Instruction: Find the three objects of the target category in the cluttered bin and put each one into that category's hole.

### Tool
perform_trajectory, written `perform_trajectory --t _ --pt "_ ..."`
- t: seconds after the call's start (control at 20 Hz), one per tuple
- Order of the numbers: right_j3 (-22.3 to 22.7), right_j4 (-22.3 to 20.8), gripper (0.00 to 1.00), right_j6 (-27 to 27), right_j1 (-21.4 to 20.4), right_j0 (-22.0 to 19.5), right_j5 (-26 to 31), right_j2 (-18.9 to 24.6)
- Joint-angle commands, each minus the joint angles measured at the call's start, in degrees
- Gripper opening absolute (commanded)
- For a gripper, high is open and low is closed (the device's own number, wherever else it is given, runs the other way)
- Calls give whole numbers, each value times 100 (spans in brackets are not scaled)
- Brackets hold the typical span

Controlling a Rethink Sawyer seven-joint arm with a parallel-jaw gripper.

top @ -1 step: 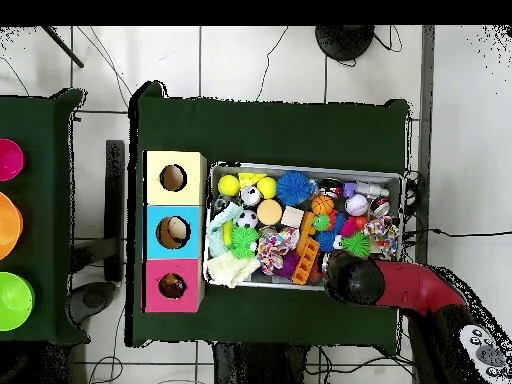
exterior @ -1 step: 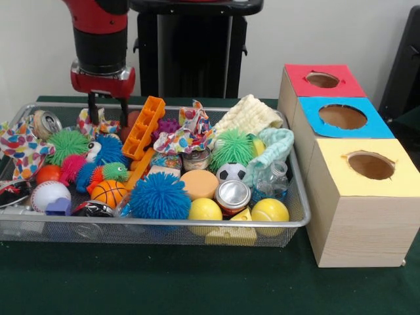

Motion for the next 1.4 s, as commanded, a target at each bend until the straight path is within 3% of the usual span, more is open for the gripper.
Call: perform_trajectory --t 0.05,0.35,0.7,0.95,1.4 --pt "-50 -377 100 276 547 129 -470 -12" --pt "-460 -502 100 254 1074 121 -785 -149" --pt "-897 -496 100 98 1365 136 -753 -148" --pt "-1155 -492 100 -39 1429 133 -634 -132" --pt "-1523 -575 100 -697 1411 -223 -234 86"
